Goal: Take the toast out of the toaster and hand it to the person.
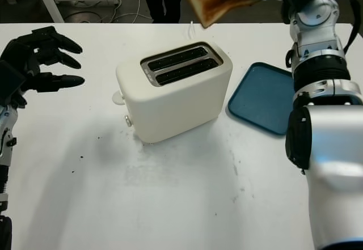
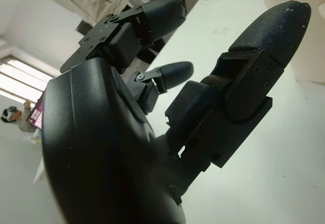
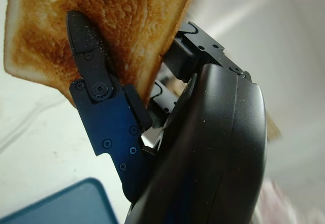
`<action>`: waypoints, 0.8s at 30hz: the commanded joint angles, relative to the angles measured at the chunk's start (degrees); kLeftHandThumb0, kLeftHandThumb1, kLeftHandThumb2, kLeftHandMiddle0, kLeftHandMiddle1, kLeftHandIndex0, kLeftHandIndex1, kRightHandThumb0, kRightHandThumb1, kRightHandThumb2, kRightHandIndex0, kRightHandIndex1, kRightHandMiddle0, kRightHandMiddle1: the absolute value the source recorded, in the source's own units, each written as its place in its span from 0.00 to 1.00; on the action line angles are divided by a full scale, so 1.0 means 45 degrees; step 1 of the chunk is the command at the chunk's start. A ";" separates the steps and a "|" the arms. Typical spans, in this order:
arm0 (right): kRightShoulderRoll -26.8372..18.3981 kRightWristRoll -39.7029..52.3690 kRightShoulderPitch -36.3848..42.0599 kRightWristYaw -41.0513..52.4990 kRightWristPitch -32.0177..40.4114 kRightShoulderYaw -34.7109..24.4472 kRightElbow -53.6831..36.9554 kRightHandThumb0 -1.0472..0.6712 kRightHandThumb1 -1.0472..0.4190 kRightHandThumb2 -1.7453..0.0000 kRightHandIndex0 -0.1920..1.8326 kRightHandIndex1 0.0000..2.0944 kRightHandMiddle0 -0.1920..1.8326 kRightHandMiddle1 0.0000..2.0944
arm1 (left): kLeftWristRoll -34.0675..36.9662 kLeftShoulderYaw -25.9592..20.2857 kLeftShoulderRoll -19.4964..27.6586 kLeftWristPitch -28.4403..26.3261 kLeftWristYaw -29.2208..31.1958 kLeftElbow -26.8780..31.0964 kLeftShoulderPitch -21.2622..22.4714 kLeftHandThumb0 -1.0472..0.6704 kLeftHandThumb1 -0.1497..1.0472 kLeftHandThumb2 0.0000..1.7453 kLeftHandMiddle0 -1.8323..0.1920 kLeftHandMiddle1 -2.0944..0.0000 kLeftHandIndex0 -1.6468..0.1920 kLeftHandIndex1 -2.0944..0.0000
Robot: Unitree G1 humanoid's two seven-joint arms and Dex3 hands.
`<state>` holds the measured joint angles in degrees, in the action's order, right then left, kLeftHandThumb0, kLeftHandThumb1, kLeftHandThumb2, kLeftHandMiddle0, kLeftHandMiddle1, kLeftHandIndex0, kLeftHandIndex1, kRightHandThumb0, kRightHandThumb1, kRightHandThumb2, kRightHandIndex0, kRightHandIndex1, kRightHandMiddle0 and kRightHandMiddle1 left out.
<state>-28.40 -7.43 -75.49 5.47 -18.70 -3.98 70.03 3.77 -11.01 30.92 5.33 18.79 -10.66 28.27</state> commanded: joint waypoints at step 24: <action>0.1422 -0.1282 0.1718 -0.6199 0.1179 0.0585 0.1042 0.44 0.09 0.91 0.54 0.83 0.45 0.80 | -0.0032 -0.0034 -0.0045 -0.0281 -0.0094 0.0326 -0.0222 0.00 0.58 0.00 0.62 0.45 0.58 0.49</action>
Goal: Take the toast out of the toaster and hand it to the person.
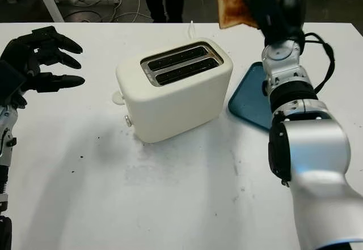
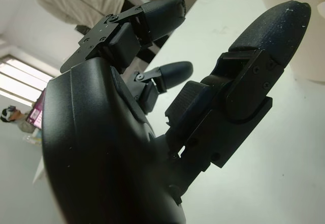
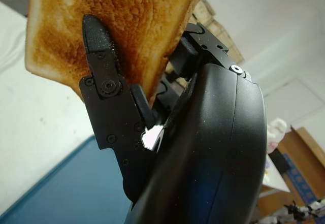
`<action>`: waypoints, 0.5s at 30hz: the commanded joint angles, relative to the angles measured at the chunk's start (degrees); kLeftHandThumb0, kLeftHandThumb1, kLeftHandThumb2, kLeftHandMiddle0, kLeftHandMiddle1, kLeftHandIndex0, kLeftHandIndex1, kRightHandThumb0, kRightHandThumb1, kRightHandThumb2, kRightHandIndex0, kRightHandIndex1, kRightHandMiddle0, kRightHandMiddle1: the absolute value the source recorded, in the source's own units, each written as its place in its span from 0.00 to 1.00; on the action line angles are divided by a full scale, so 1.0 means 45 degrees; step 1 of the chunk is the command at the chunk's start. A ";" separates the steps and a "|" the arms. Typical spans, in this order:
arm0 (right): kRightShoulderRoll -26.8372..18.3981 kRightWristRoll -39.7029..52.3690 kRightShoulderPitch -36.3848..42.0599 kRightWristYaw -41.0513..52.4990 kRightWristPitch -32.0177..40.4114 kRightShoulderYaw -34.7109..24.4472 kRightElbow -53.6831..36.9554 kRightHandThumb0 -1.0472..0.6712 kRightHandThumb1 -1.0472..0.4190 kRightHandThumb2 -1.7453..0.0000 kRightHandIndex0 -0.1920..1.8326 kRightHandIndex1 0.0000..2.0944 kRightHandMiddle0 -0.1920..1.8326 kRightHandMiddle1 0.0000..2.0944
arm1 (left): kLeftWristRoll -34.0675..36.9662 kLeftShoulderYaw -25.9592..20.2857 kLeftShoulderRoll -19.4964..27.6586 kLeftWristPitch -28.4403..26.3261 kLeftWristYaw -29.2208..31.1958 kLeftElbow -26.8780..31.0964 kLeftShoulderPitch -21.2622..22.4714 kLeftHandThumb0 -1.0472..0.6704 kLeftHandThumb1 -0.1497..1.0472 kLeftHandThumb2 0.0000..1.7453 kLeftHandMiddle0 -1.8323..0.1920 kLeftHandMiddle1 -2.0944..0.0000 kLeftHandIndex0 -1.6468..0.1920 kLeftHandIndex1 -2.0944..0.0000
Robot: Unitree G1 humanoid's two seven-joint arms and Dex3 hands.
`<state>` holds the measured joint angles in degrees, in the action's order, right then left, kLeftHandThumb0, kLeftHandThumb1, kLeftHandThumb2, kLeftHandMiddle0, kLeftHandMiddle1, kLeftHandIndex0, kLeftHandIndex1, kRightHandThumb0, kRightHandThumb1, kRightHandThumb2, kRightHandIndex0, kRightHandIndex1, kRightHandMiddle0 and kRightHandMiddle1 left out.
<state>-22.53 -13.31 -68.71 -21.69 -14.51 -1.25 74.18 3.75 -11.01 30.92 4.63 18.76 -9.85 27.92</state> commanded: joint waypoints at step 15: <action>0.0588 0.0295 0.0735 0.0116 0.0588 -0.0330 0.0208 0.44 0.09 0.89 0.53 0.83 0.42 0.75 | 0.0195 -0.0082 -0.0084 -0.0374 -0.0005 0.0167 -0.0148 0.00 0.56 0.00 0.63 0.44 0.59 0.48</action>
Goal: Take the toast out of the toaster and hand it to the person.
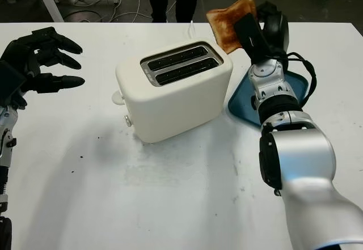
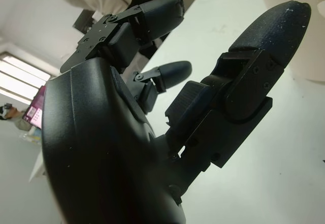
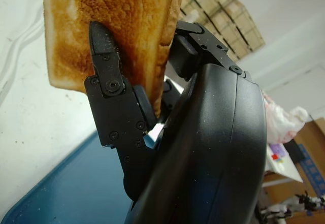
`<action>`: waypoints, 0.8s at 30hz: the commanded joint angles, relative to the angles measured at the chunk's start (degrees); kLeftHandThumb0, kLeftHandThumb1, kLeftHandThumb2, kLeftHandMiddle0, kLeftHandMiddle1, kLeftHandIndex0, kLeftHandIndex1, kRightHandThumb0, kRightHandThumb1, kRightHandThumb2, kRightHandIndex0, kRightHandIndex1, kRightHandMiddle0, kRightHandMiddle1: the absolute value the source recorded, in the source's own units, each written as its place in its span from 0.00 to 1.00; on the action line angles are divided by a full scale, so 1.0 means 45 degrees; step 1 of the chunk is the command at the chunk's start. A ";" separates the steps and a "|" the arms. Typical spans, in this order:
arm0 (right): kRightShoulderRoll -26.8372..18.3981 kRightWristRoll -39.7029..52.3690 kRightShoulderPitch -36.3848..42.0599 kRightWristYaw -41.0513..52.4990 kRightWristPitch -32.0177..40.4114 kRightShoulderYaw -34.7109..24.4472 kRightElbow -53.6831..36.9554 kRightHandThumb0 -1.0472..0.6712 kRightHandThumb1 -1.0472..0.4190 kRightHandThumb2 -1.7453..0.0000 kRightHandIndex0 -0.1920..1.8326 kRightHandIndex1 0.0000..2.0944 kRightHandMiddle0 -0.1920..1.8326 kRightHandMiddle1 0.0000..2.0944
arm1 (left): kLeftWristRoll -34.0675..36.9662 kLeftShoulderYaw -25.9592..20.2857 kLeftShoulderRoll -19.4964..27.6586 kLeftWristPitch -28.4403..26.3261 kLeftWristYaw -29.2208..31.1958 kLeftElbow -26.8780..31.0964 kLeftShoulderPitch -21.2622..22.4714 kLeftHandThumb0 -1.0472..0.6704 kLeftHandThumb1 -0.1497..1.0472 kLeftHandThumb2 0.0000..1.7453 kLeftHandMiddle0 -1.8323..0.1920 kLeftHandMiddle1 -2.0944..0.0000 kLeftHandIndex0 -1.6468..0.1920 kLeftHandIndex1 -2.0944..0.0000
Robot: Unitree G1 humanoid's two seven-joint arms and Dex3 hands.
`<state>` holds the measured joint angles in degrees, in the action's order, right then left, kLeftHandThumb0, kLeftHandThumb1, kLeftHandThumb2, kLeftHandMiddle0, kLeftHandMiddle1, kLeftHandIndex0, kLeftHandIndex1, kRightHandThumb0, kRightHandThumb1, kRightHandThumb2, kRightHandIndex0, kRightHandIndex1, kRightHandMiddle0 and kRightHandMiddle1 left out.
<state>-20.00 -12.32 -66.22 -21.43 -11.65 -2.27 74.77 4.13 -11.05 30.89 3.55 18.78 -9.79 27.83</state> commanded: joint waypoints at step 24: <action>-0.0126 -0.0095 0.0111 -0.1057 -0.0887 -0.0054 0.0007 0.48 0.09 0.92 0.58 0.83 0.48 0.83 | -0.0304 0.0071 0.0050 0.0204 -0.0270 -0.0226 -0.0072 0.00 0.59 0.00 0.56 0.54 0.54 0.57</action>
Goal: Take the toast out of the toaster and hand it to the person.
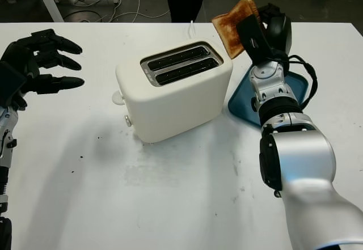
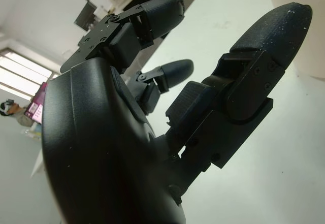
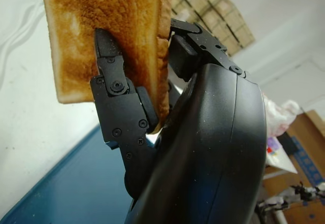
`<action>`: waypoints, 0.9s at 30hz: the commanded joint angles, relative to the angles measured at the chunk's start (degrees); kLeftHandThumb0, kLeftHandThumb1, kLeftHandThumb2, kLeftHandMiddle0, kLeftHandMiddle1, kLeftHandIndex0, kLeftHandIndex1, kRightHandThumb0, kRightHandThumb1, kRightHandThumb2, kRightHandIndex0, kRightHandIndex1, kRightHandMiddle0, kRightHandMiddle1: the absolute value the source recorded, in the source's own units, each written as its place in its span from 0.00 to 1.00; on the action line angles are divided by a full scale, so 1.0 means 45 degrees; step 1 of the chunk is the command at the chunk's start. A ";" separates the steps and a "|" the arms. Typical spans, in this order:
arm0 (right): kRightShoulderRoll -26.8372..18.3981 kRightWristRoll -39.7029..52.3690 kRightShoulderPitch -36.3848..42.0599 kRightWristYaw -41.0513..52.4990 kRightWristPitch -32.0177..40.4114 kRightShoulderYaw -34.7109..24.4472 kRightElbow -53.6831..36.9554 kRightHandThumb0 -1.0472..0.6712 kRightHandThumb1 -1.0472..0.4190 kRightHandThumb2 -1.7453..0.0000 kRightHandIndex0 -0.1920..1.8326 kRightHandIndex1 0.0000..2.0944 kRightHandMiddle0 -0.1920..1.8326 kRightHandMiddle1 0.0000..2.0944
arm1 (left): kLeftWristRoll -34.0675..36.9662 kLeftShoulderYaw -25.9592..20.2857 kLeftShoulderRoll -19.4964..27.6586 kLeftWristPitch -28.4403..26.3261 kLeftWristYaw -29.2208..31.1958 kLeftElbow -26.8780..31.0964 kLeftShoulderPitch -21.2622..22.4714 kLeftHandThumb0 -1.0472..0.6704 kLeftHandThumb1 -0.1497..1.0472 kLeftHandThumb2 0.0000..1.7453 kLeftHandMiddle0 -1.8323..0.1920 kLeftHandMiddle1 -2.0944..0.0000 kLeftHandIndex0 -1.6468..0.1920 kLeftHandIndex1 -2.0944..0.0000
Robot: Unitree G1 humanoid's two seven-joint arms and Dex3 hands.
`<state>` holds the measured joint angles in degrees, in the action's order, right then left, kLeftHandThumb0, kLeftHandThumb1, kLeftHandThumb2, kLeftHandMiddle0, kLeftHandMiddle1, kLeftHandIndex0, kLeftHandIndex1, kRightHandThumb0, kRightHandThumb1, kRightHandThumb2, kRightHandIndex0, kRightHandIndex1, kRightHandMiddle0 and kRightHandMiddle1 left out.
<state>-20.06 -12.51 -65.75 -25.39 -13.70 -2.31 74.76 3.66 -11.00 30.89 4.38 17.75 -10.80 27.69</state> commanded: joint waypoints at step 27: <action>0.0121 0.0383 -0.0101 -0.0193 -0.0776 -0.0785 -0.0018 0.49 0.09 0.90 0.46 0.83 0.42 0.75 | -0.0262 0.0069 0.0040 0.0247 -0.0091 -0.0103 -0.0047 0.00 0.59 0.00 0.56 0.54 0.54 0.57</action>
<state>-19.86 -11.11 -65.76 -25.69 -16.44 -5.76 74.76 3.65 -10.99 30.89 4.66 17.74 -10.85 27.69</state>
